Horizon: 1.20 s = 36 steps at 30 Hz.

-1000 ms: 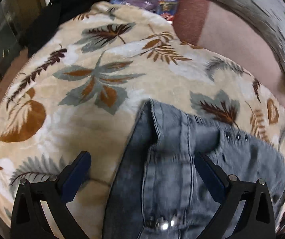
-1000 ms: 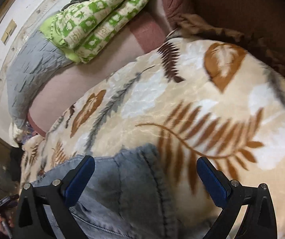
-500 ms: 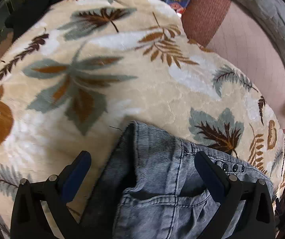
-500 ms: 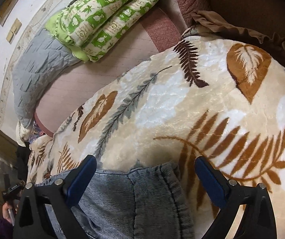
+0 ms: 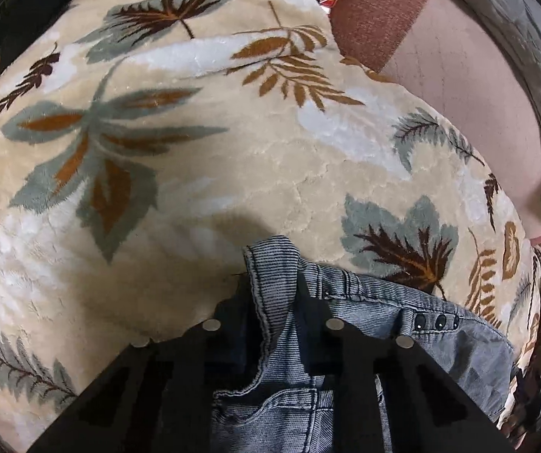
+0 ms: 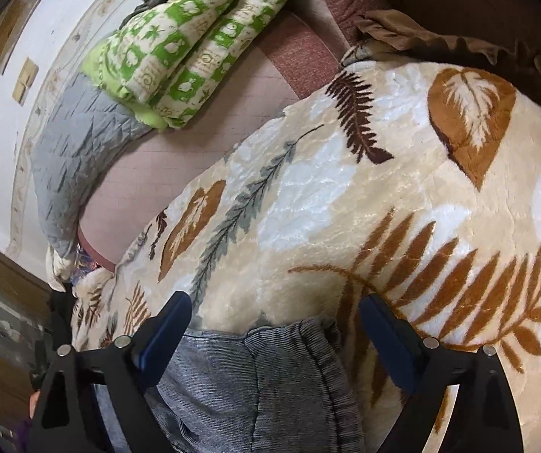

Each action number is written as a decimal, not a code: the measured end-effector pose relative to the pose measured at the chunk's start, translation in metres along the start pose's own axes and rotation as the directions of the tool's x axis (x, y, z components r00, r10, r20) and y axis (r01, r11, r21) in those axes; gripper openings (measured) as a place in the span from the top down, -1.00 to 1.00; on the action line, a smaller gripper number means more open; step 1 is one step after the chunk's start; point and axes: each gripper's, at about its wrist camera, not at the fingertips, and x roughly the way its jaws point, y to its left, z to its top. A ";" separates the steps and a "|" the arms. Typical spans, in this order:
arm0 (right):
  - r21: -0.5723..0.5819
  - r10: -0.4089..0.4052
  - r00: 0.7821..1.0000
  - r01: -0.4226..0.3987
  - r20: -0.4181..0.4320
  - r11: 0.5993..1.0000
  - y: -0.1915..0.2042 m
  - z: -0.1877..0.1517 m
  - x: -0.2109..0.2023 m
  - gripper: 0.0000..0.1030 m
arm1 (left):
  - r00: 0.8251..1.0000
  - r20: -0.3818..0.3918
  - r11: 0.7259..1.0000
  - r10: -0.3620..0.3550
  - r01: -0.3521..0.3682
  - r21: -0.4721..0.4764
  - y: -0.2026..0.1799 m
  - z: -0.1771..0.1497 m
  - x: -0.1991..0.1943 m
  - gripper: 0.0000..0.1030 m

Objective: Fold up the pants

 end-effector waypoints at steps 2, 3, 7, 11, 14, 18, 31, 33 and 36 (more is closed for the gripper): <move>0.002 -0.010 1.000 0.010 -0.020 1.000 -0.002 0.000 0.005 -0.74 | 1.000 0.013 1.000 0.000 0.000 0.020 -0.003 -0.001 -0.003 0.69; 0.005 -0.010 0.999 0.010 -0.035 1.000 -0.003 -0.001 0.009 -0.66 | 1.000 0.018 1.000 -0.003 0.002 0.025 -0.003 -0.002 -0.005 0.71; -0.019 -0.038 0.997 0.037 -0.074 0.999 0.001 -0.007 0.024 -0.45 | 0.999 0.041 0.999 -0.028 0.026 0.044 -0.007 -0.004 -0.015 0.75; -0.081 -0.098 0.992 0.091 -0.077 0.992 0.010 -0.012 0.029 0.51 | 0.996 0.069 0.997 -0.051 0.047 0.056 -0.008 -0.005 -0.027 0.76; -0.093 -0.091 0.994 0.086 -0.051 0.992 0.013 -0.014 0.023 0.60 | 0.993 0.098 0.997 -0.065 0.060 0.055 -0.008 -0.008 -0.039 0.76; -0.103 -0.033 0.999 0.037 0.042 0.994 0.024 -0.007 -0.012 0.63 | 0.985 0.148 0.995 -0.088 0.080 0.059 -0.010 -0.016 -0.059 0.77; -0.066 0.132 0.959 -0.119 0.250 0.991 0.026 0.006 -0.114 0.99 | 0.924 0.307 0.968 -0.229 0.182 0.172 -0.015 -0.073 -0.170 0.77; -0.051 0.114 0.970 -0.106 0.214 0.993 0.016 0.005 -0.106 0.94 | 0.927 0.304 0.968 -0.219 0.169 0.184 -0.016 -0.082 -0.173 0.77; 0.001 0.106 0.986 -0.107 0.128 0.994 0.001 0.003 -0.080 0.93 | 0.930 0.297 0.969 -0.215 0.166 0.182 -0.019 -0.088 -0.171 0.77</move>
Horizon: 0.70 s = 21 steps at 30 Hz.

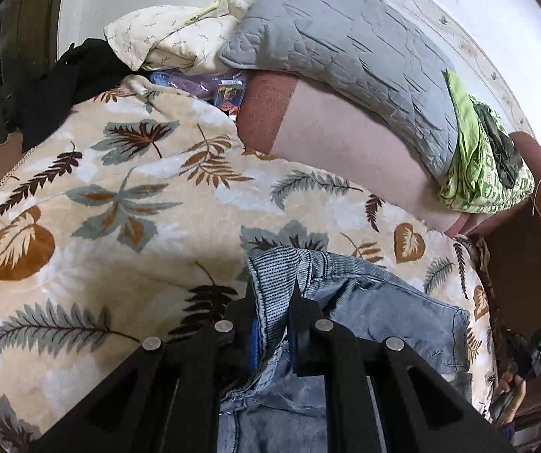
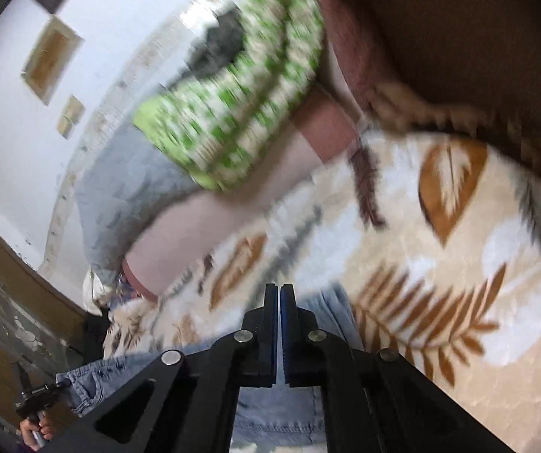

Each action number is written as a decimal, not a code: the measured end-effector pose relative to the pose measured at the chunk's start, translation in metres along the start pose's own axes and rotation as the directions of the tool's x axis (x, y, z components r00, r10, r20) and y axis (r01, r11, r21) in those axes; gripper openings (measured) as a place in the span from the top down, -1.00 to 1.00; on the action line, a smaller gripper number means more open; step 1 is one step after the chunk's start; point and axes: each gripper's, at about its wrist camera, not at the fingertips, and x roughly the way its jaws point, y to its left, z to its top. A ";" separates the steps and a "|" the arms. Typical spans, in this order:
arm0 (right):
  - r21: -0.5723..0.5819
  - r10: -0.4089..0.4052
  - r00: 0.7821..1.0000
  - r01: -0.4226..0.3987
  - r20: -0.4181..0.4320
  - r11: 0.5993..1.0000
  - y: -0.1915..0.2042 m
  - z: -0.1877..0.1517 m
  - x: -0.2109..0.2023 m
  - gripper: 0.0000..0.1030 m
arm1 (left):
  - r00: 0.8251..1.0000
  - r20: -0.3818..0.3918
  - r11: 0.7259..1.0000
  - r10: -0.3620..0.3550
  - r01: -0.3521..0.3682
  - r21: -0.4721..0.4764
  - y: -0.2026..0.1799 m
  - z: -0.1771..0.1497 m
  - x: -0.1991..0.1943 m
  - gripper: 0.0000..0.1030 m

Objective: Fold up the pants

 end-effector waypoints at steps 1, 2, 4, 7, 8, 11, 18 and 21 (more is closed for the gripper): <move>0.001 -0.020 1.000 0.020 -0.015 1.000 -0.004 -0.003 0.011 0.89 | 1.000 0.000 1.000 -0.002 0.002 0.002 -0.002 -0.001 0.000 0.77; -0.001 -0.045 0.998 0.045 -0.035 0.999 -0.007 -0.005 0.021 0.73 | 1.000 0.001 1.000 -0.002 0.002 0.010 -0.005 -0.001 -0.001 0.77; 0.021 -0.078 0.993 0.080 -0.088 0.997 -0.014 -0.004 0.047 0.27 | 1.000 0.004 1.000 -0.003 0.003 0.026 -0.011 -0.002 -0.005 0.77; -0.010 -0.103 0.991 0.102 -0.087 0.995 -0.015 0.003 0.072 -0.06 | 1.000 0.011 0.999 -0.011 0.011 0.030 -0.015 -0.002 -0.012 0.77; -0.037 -0.120 0.988 0.117 -0.099 0.992 -0.013 0.004 0.081 -0.06 | 1.000 0.013 0.999 -0.013 0.013 0.033 -0.016 -0.001 -0.013 0.77; -0.143 -0.206 0.967 0.185 -0.153 0.972 -0.004 0.005 0.108 -0.06 | 1.000 0.013 0.999 -0.014 0.014 0.032 -0.016 -0.002 -0.015 0.77; -0.225 -0.245 0.957 0.208 -0.154 0.952 0.008 0.013 0.096 0.86 | 0.999 0.014 0.999 -0.035 0.035 -0.008 -0.009 0.000 -0.018 0.77; -0.206 -0.169 0.983 0.152 -0.067 0.967 0.029 0.031 0.055 0.90 | 0.998 0.027 0.998 -0.050 0.050 -0.021 -0.006 -0.004 -0.029 0.77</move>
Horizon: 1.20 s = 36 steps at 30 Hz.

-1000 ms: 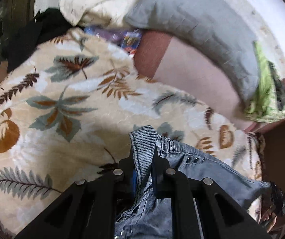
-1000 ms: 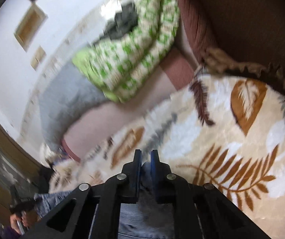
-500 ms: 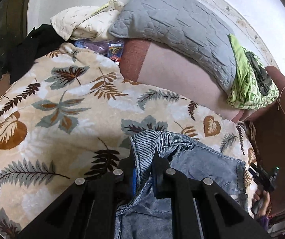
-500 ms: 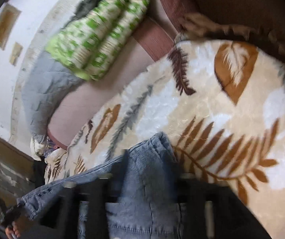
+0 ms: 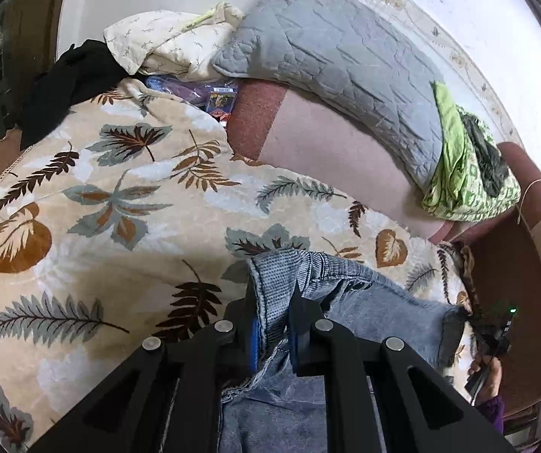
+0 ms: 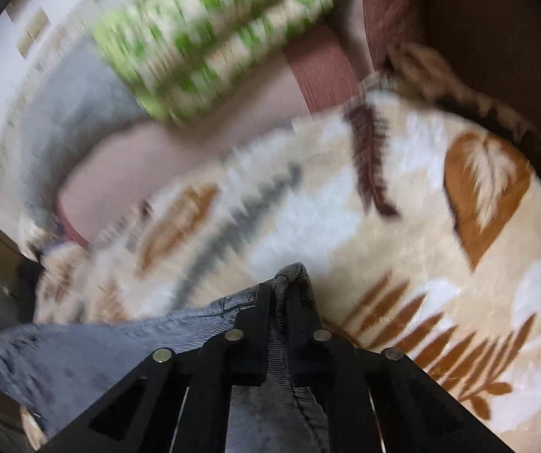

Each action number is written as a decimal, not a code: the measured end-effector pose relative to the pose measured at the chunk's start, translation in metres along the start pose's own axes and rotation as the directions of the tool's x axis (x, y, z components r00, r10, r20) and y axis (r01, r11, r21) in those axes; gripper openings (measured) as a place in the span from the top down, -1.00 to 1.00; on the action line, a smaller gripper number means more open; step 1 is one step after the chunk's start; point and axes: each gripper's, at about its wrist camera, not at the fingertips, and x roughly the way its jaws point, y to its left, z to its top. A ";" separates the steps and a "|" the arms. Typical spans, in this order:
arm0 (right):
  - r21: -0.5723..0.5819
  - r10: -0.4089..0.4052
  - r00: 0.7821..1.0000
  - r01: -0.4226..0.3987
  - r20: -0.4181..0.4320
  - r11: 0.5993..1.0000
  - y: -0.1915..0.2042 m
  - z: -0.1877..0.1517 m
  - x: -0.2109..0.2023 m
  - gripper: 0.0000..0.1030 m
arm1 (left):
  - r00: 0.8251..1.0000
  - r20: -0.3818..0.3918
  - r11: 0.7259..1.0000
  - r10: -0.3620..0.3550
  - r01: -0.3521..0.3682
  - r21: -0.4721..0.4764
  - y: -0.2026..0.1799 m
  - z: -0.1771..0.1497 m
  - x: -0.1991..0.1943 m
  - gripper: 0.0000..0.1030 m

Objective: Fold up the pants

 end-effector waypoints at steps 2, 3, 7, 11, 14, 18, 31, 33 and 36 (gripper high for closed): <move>-0.019 0.024 0.998 -0.023 0.066 1.000 0.011 0.006 -0.031 0.90 | 1.000 0.015 1.000 -0.019 0.019 0.004 0.001 -0.004 -0.013 0.77; -0.039 0.032 0.994 -0.028 0.103 0.999 0.017 0.007 -0.050 0.90 | 0.999 0.026 1.000 -0.029 0.029 0.007 0.002 -0.008 -0.021 0.77; -0.101 0.038 0.987 -0.023 0.155 0.995 0.028 -0.009 -0.104 0.90 | 0.996 0.065 0.998 -0.064 0.064 0.004 0.007 -0.031 -0.060 0.77; -0.143 0.005 0.994 0.011 0.113 0.990 0.009 -0.065 -0.148 0.90 | 0.993 0.066 0.995 -0.097 0.097 0.005 0.016 -0.073 -0.091 0.77; -0.142 -0.041 0.999 0.043 0.018 0.989 -0.019 -0.119 -0.168 0.90 | 0.992 0.046 0.993 -0.118 0.118 0.007 0.029 -0.123 -0.107 0.77; -0.143 -0.078 0.981 0.053 -0.176 0.988 -0.058 -0.191 -0.177 0.90 | 0.995 -0.030 0.996 -0.092 0.091 -0.022 0.055 -0.186 -0.105 0.76; -0.003 0.010 0.985 -0.011 -0.174 1.000 -0.078 -0.194 -0.216 0.82 | 0.998 -0.050 0.999 0.041 -0.041 -0.002 0.070 -0.236 -0.144 0.73; 0.025 0.034 0.987 -0.030 -0.157 0.999 -0.071 -0.174 -0.203 0.73 | 0.999 -0.001 0.999 0.045 -0.045 0.018 0.063 -0.232 -0.159 0.73; 0.070 0.026 0.984 -0.014 -0.175 0.997 -0.063 -0.149 -0.170 0.62 | 0.999 0.024 0.999 0.022 -0.023 0.046 0.049 -0.226 -0.163 0.73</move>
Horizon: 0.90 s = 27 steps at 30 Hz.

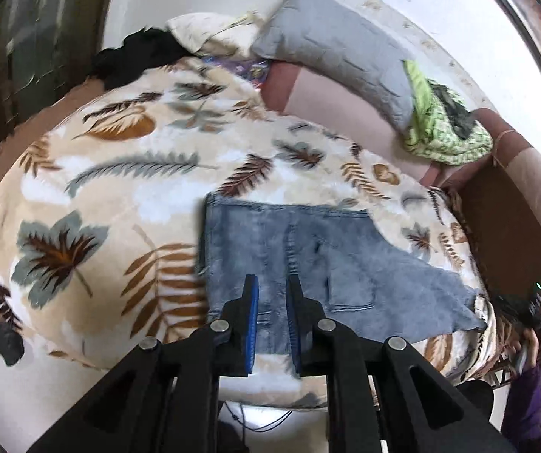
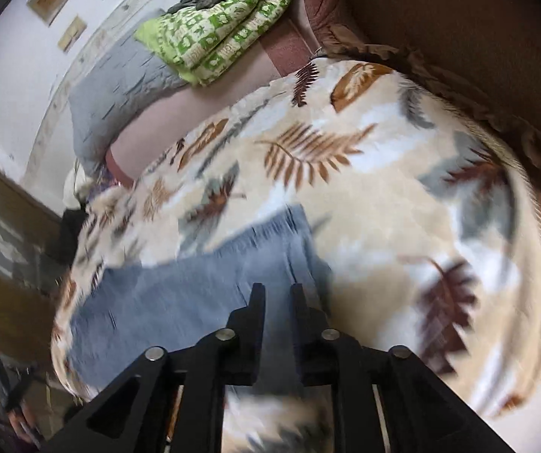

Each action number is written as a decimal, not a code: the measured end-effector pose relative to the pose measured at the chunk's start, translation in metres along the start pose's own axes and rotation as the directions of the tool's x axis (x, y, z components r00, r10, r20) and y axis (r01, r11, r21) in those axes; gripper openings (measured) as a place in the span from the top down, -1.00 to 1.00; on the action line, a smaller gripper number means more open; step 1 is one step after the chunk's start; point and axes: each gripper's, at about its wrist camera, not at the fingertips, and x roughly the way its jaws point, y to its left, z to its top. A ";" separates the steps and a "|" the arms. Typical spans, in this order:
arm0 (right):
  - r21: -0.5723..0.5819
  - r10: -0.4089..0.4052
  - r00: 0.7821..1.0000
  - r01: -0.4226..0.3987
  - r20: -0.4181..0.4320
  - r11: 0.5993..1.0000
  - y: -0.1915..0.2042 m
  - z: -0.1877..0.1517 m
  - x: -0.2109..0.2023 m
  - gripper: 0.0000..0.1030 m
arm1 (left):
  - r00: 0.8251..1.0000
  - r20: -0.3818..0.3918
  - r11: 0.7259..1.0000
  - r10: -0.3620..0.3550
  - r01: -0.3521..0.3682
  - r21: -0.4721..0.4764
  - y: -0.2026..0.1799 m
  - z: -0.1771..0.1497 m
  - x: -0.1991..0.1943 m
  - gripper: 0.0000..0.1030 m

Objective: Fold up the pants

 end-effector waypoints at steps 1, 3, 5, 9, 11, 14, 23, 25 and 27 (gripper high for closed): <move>0.008 -0.027 0.999 0.027 -0.020 1.000 0.002 0.010 0.015 0.59 | 1.000 -0.004 1.000 -0.004 0.004 0.006 -0.005 0.001 0.003 0.73; 0.009 -0.058 0.996 0.059 -0.071 0.998 0.004 0.020 0.038 0.51 | 0.999 -0.028 0.999 -0.027 0.028 0.024 -0.017 -0.001 0.016 0.72; 0.013 -0.100 0.985 0.103 -0.139 0.995 0.004 0.021 0.061 0.51 | 0.998 -0.055 0.998 -0.037 0.039 0.042 -0.030 -0.005 0.035 0.72; -0.072 -0.164 0.973 0.154 -0.162 0.985 0.018 0.014 0.073 0.63 | 0.989 -0.142 0.998 -0.032 0.039 0.049 -0.042 -0.016 0.084 0.72; -0.115 -0.151 0.979 0.136 -0.137 0.984 0.031 0.015 0.064 0.91 | 0.983 -0.182 0.998 -0.008 0.020 0.061 -0.043 -0.021 0.107 0.71; -0.141 -0.152 0.987 0.143 -0.055 0.980 0.043 0.025 0.048 0.91 | 0.976 -0.216 0.998 0.039 -0.027 0.058 -0.036 -0.023 0.129 0.72; 0.005 -0.082 0.992 0.083 -0.095 0.997 0.003 0.038 0.052 0.67 | 0.977 -0.194 0.996 0.090 -0.084 0.037 -0.017 -0.029 0.148 0.63; 0.021 -0.098 0.988 0.101 -0.123 0.995 -0.007 0.033 0.056 0.33 | 0.981 -0.177 0.997 0.081 -0.079 0.020 -0.013 -0.031 0.152 0.63; 0.039 -0.079 0.988 0.085 -0.132 0.996 -0.014 0.030 0.060 -0.02 | 0.984 -0.163 0.997 0.076 -0.077 -0.003 -0.010 -0.029 0.152 0.62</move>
